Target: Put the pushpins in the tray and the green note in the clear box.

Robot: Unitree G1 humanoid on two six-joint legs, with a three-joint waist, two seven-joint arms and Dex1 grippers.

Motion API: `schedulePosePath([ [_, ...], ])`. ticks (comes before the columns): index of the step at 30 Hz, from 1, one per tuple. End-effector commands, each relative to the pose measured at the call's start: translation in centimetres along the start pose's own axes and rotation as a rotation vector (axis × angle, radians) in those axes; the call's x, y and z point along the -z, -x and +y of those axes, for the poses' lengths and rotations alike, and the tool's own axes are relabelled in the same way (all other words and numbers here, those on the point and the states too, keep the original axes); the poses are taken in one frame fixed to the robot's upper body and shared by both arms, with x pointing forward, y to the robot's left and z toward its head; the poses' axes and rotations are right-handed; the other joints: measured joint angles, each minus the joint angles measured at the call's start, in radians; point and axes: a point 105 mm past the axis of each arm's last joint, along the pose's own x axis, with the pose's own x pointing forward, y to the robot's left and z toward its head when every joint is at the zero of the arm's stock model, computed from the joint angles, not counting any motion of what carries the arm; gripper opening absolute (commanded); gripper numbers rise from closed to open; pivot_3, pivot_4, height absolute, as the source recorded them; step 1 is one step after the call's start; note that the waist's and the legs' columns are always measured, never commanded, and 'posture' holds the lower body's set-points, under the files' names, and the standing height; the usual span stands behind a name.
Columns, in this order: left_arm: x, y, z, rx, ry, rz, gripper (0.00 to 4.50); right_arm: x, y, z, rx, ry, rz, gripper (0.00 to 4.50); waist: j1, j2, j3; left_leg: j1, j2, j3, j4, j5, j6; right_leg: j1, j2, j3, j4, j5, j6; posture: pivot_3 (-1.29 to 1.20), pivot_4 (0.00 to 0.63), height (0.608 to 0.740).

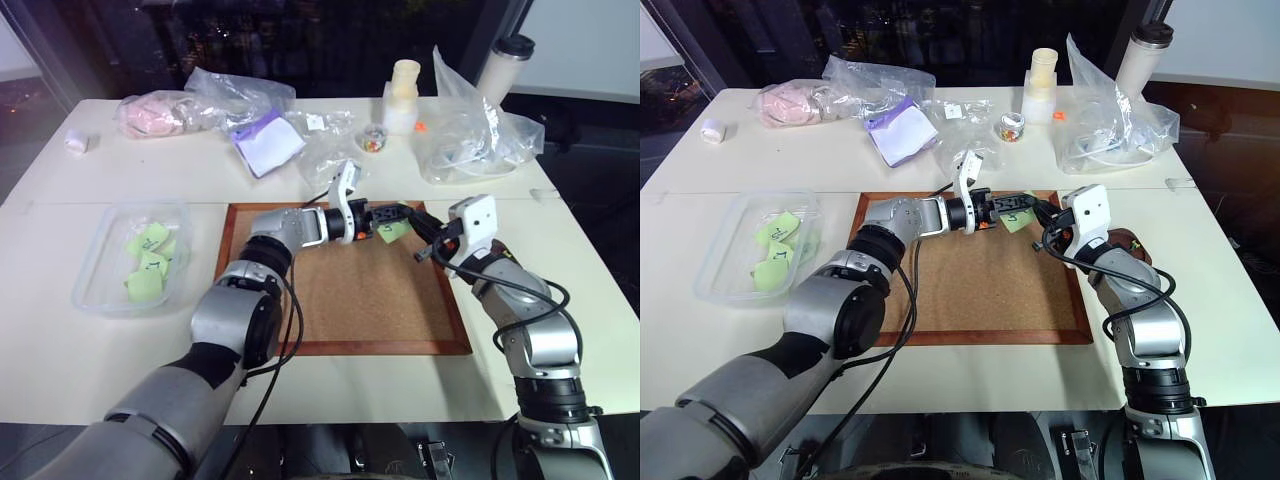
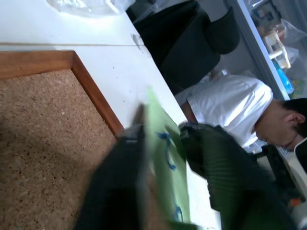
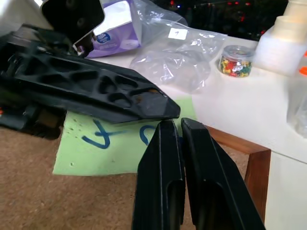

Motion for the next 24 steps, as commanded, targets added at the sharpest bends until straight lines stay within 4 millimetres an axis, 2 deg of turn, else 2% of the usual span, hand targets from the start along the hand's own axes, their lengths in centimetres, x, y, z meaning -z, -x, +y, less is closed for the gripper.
schedulePosePath([
  [1,-1.1,-0.3,-0.9,0.021,-0.029,-0.027,0.06,-1.9,0.1,0.1,0.001,0.026,-0.07,0.0,0.0,0.0,0.0,0.0,0.0,0.0,0.0,0.0,0.0,0.0,0.0,0.0,0.0,0.0,0.0,0.0,0.15,0.734],
  [7,-0.8,-0.2,-0.4,-0.002,-0.04,-0.02,0.06,-2.1,0.1,0.0,0.013,0.019,-0.082,0.0,0.001,0.0,0.0,0.0,0.0,0.0,0.0,0.0,0.0,0.0,0.0,0.0,0.0,0.0,0.0,0.0,0.15,0.734],
  [13,-0.1,-0.1,1.0,-0.093,-0.01,0.0,0.06,-3.9,0.6,-1.1,0.086,-0.045,-0.174,0.0,0.001,0.0,0.0,0.0,0.0,0.0,0.0,0.0,-0.001,0.0,0.0,0.0,0.0,0.0,0.0,0.0,0.15,0.734],
  [20,-0.3,0.0,1.1,-0.103,-0.003,-0.015,0.06,-4.6,1.7,-1.8,0.151,-0.128,-0.222,0.0,0.001,0.0,0.0,0.0,0.0,0.0,0.0,0.0,-0.001,0.0,0.0,0.0,0.0,0.0,0.0,0.0,0.15,0.734],
  [22,-0.8,0.1,0.6,-0.075,-0.063,-0.022,0.06,-4.6,2.4,-2.6,0.195,-0.149,-0.224,0.0,0.002,0.0,0.0,0.0,0.0,0.0,0.0,0.0,-0.001,0.0,0.0,0.0,0.0,0.0,0.0,0.0,0.15,0.734],
  [24,-1.8,0.4,-0.6,-0.028,-0.414,0.012,0.06,-3.4,4.3,-5.0,0.32,-0.145,-0.169,0.0,0.004,0.0,0.0,0.0,0.0,0.0,0.0,0.001,-0.001,0.0,-0.001,0.0,0.0,0.0,0.0,0.0,0.15,0.734],
])
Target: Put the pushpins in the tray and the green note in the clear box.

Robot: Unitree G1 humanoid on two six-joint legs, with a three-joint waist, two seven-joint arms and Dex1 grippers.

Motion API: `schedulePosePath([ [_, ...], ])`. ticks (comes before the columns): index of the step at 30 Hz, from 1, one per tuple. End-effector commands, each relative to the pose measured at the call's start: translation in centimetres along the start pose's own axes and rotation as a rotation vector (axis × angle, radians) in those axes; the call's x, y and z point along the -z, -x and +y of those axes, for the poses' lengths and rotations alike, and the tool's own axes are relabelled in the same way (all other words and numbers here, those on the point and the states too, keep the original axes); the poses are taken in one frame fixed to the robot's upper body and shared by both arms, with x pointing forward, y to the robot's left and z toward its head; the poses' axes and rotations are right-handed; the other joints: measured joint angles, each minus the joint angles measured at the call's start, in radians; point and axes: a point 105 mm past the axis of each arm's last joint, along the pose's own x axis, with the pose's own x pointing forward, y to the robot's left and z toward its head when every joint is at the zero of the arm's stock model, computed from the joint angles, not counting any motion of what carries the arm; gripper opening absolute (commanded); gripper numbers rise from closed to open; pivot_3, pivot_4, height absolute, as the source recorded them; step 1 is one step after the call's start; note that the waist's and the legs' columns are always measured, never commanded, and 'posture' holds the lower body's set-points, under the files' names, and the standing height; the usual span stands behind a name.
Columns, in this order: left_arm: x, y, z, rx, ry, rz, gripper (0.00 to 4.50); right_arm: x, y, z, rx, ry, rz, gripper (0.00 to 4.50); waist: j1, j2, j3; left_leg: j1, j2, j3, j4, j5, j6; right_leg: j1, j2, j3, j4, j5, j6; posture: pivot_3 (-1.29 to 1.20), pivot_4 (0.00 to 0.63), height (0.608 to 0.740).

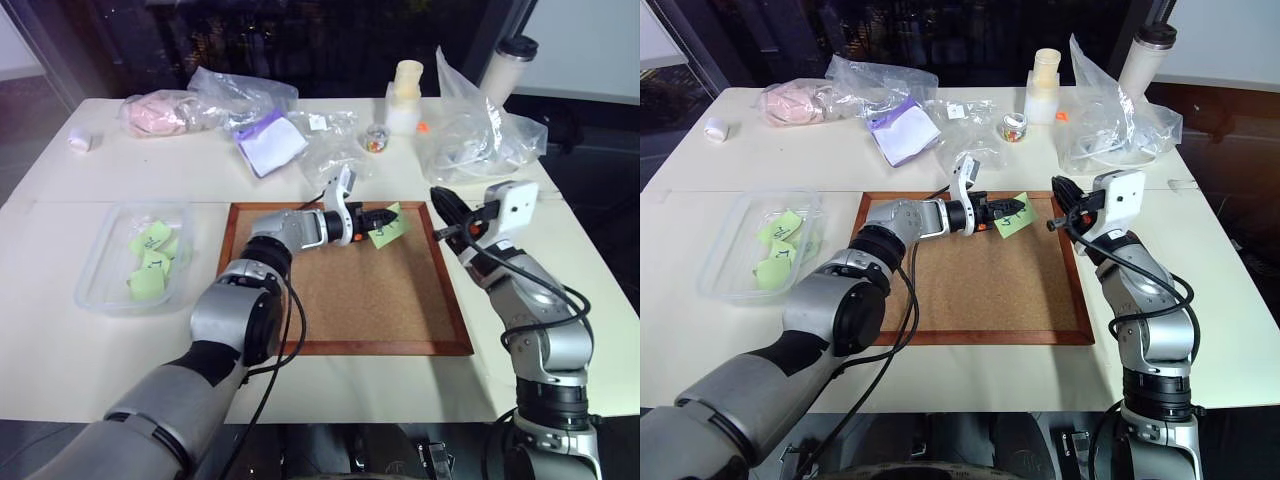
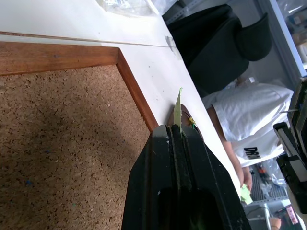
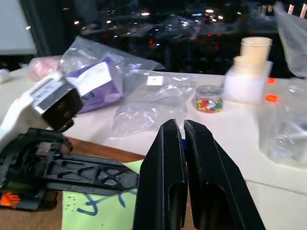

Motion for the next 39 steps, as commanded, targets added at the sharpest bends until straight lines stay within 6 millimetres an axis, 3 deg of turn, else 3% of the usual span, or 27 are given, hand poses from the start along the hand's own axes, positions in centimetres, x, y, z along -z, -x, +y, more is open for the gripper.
schedulePosePath([
  [1,-2.5,0.7,-2.5,0.095,-0.475,-0.008,0.06,-0.9,2.4,-4.0,0.175,0.042,0.005,0.0,0.001,0.0,0.0,0.0,0.0,0.0,0.0,0.0,0.0,0.0,0.0,0.0,0.0,0.0,0.0,0.0,0.15,0.734],
  [4,-3.0,2.0,-4.5,0.174,-0.796,0.029,0.06,1.1,4.2,-6.5,0.259,0.084,0.122,0.0,0.002,0.0,0.0,0.0,0.0,0.001,-0.001,0.001,-0.002,0.0,0.0,0.0,0.0,0.0,0.0,0.0,0.15,0.734],
  [7,-2.3,3.6,-5.5,0.234,-1.089,0.116,0.06,2.8,5.3,-8.5,0.315,0.106,0.208,0.0,-0.003,0.001,-0.001,0.002,0.0,0.002,-0.001,0.001,-0.002,0.001,0.0,0.001,0.001,0.0,0.0,0.0,0.15,0.734],
  [10,-2.2,4.5,-5.9,0.257,-1.166,0.145,0.06,3.7,5.6,-9.6,0.33,0.12,0.247,0.0,-0.002,0.002,-0.001,0.003,0.0,0.002,0.0,0.001,-0.002,0.001,0.0,0.002,0.002,0.0,0.0,0.0,0.15,0.734],
  [16,-2.6,5.2,-6.0,0.225,-1.135,0.118,0.06,5.6,6.0,-10.8,0.326,0.106,0.31,0.0,-0.001,0.002,-0.001,0.002,0.0,0.001,0.0,0.0,0.001,0.001,0.0,0.002,0.003,0.0,0.0,0.0,0.15,0.734],
  [20,-2.6,5.6,-5.4,0.192,-1.107,0.114,0.0,6.0,6.1,-10.7,0.309,0.085,0.315,1.53,-0.001,0.002,-0.001,0.002,0.0,0.001,0.0,0.0,0.0,0.001,0.0,0.002,0.003,0.0,0.0,0.0,0.15,0.734],
  [25,-2.5,5.9,-4.7,0.156,-1.09,0.112,0.0,5.8,6.2,-10.5,0.309,0.077,0.304,4.14,-0.001,0.002,-0.001,0.002,0.0,0.0,0.0,0.001,-0.001,0.001,0.0,0.002,0.003,0.0,0.0,0.0,0.15,0.734],
  [26,-2.5,6.0,-4.6,0.151,-1.087,0.111,0.0,5.7,6.1,-10.5,0.308,0.075,0.3,4.48,-0.001,0.002,-0.001,0.002,0.0,0.0,0.0,0.001,-0.001,0.001,0.0,0.002,0.003,0.0,0.0,0.0,0.15,0.734],
  [33,-3.4,6.3,-4.2,0.103,-1.058,0.062,0.0,4.9,6.1,-10.3,0.307,0.063,0.259,4.48,-0.001,0.003,-0.001,0.002,0.0,0.0,0.0,0.001,-0.002,0.001,0.0,0.002,0.003,0.0,0.0,0.0,0.15,0.734],
  [36,-6.0,7.1,-4.4,0.024,-0.989,-0.067,0.0,3.1,5.6,-9.8,0.285,0.072,0.192,4.48,-0.001,0.003,-0.001,0.002,0.0,0.0,0.0,0.001,-0.002,0.001,0.0,0.002,0.003,0.0,0.0,0.0,0.15,0.734],
  [39,-9.6,9.3,-3.3,-0.196,-0.922,-0.209,0.0,0.1,4.0,-6.6,0.121,0.095,0.113,4.48,-0.006,0.003,-0.001,0.002,0.001,-0.002,0.0,0.001,-0.001,0.001,0.0,0.002,0.004,0.0,0.0,0.0,0.15,0.734],
])
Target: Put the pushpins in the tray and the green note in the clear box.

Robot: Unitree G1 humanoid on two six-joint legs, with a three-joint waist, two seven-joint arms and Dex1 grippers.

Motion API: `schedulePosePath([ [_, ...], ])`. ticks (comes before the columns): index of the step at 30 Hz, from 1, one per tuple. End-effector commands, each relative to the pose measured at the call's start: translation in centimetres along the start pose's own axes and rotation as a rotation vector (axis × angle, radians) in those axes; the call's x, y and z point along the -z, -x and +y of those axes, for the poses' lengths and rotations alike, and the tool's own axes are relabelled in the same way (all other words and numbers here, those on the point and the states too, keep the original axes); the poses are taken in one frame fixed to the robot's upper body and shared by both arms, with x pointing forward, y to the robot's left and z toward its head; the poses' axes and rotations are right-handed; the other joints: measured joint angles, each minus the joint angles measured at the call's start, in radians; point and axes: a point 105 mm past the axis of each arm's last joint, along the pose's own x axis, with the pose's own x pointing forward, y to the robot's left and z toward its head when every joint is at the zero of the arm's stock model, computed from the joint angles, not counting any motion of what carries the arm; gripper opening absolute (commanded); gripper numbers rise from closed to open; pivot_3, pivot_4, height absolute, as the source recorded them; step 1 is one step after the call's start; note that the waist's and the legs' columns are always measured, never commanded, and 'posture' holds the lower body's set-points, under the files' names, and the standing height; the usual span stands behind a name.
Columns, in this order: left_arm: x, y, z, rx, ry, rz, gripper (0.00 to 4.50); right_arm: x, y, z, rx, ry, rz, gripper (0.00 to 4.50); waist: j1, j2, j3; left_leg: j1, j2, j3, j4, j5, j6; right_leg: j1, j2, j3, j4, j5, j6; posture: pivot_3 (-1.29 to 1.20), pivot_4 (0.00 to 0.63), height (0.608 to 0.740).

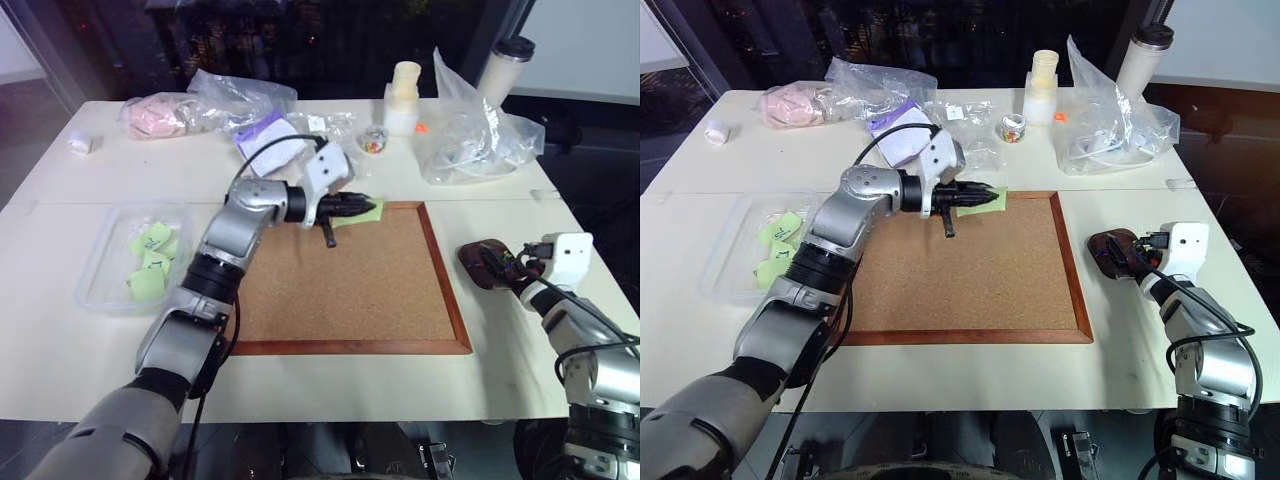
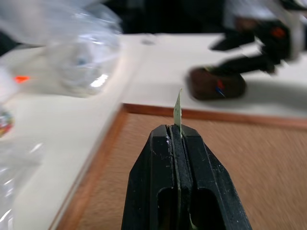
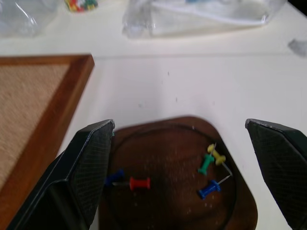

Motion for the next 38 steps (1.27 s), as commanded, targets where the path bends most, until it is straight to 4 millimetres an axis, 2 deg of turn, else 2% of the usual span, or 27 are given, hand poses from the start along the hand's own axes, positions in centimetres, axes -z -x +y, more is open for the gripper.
schedulePosePath([
  [1,-3.2,3.9,5.5,-0.392,0.037,-0.053,0.0,-6.5,0.5,5.1,-0.257,0.058,-0.177,4.48,-0.005,0.001,0.001,0.0,0.0,-0.001,0.0,0.0,0.0,0.0,0.0,0.0,0.001,0.0,0.0,0.0,0.15,0.734],
  [2,-3.0,5.3,6.9,-0.515,0.057,-0.031,0.0,-7.3,0.8,6.8,-0.344,0.062,-0.186,4.48,-0.009,0.002,0.001,0.0,0.0,-0.001,0.0,0.0,0.0,-0.001,0.0,0.0,0.001,0.0,0.0,0.0,0.15,0.734],
  [3,-2.3,7.8,8.4,-0.687,0.076,0.038,0.0,-7.9,1.2,9.4,-0.48,0.068,-0.175,4.48,-0.012,0.002,0.001,0.0,0.001,-0.001,0.0,-0.001,0.002,-0.001,0.0,0.001,0.003,0.0,0.0,0.0,0.15,0.734],
  [4,-1.8,9.5,9.2,-0.799,0.089,0.086,0.0,-8.2,1.6,10.9,-0.566,0.071,-0.161,4.48,-0.015,0.002,0.001,0.001,0.001,-0.001,0.0,-0.001,0.002,-0.002,0.001,0.001,0.004,0.0,0.0,0.0,0.15,0.734],
  [6,-1.2,13.5,9.6,-1.018,0.041,0.196,0.0,-8.3,2.5,14.3,-0.754,0.079,-0.114,4.48,-0.018,0.001,0.001,0.001,0.001,-0.004,0.0,-0.001,0.002,-0.001,0.001,0.001,0.005,0.0,0.0,0.0,0.15,0.734],
  [8,-0.9,16.8,8.8,-1.175,0.068,0.264,0.0,-7.7,3.5,16.9,-0.917,0.112,-0.046,4.48,-0.012,0.001,0.001,0.001,0.002,-0.004,0.0,0.0,0.001,-0.001,0.002,0.0,0.005,0.0,0.0,0.0,0.15,0.734],
  [11,0.1,19.6,7.3,-1.291,0.164,0.332,0.0,-7.0,4.4,18.6,-1.042,0.146,0.025,4.48,0.011,-0.002,0.003,-0.001,0.001,-0.004,0.002,0.0,0.0,-0.002,-0.001,0.0,0.005,0.0,0.0,0.0,0.15,0.734],
  [14,1.3,21.5,6.1,-1.355,0.236,0.394,0.0,-6.5,4.8,19.5,-1.119,0.168,0.067,4.48,0.025,-0.003,0.003,-0.002,0.0,-0.004,0.008,-0.002,0.003,0.0,-0.001,-0.001,0.006,0.0,0.0,0.0,0.15,0.734],
  [16,3.5,22.9,5.0,-1.392,0.329,0.443,0.0,-6.2,4.5,19.7,-1.137,0.164,0.077,4.48,0.026,-0.003,0.003,-0.002,0.0,-0.004,0.011,-0.005,0.009,0.001,-0.001,-0.001,0.006,0.0,0.0,0.0,0.15,0.734],
  [17,4.1,23.3,4.6,-1.407,0.354,0.456,0.0,-6.1,4.4,19.8,-1.14,0.161,0.079,4.48,0.025,-0.003,0.003,-0.002,0.0,-0.004,0.012,-0.006,0.009,0.001,-0.001,-0.001,0.006,0.0,0.0,0.0,0.15,0.734],
  [20,4.9,23.9,3.9,-1.444,0.407,0.465,1.0,-5.6,3.8,19.8,-1.132,0.17,0.087,4.5,0.025,-0.006,0.005,-0.002,0.0,-0.004,0.013,-0.006,0.009,0.001,-0.001,-0.001,0.008,0.0,0.0,0.0,0.15,0.734],
  [27,4.4,25.2,4.4,-1.506,0.317,0.468,4.44,-5.5,3.5,19.3,-1.106,0.161,0.085,4.5,0.022,-0.009,0.006,-0.002,0.001,-0.005,0.013,-0.006,0.009,0.001,-0.001,-0.001,0.008,0.0,0.0,0.0,0.15,0.734],
  [30,3.0,24.7,5.0,-1.48,0.283,0.368,4.44,-5.8,3.4,18.7,-1.066,0.151,0.069,4.5,0.023,-0.009,0.006,-0.002,0.001,-0.004,0.013,-0.006,0.009,0.001,-0.001,-0.001,0.008,0.0,0.0,0.0,0.15,0.734],
  [32,1.6,24.1,5.6,-1.443,0.262,0.28,4.44,-6.7,3.3,17.9,-1.02,0.114,0.033,4.5,0.026,-0.009,0.006,-0.002,0.001,-0.004,0.013,-0.006,0.009,0.001,-0.001,-0.001,0.008,0.0,0.0,0.0,0.15,0.734],
  [35,-0.5,22.9,6.8,-1.323,0.206,0.167,4.44,-8.0,3.5,16.0,-0.928,0.039,-0.016,4.5,0.027,-0.01,0.007,-0.002,0.001,-0.004,0.013,-0.006,0.009,0.001,-0.002,-0.001,0.008,0.0,0.0,0.0,0.15,0.734],
  [38,-1.9,21.3,7.1,-1.174,0.18,0.088,4.44,-7.4,4.1,13.6,-0.815,0.009,0.004,4.5,0.028,-0.01,0.007,-0.002,0.001,-0.004,0.013,-0.006,0.009,0.001,-0.002,-0.001,0.007,0.0,0.0,0.0,0.15,0.734],
])
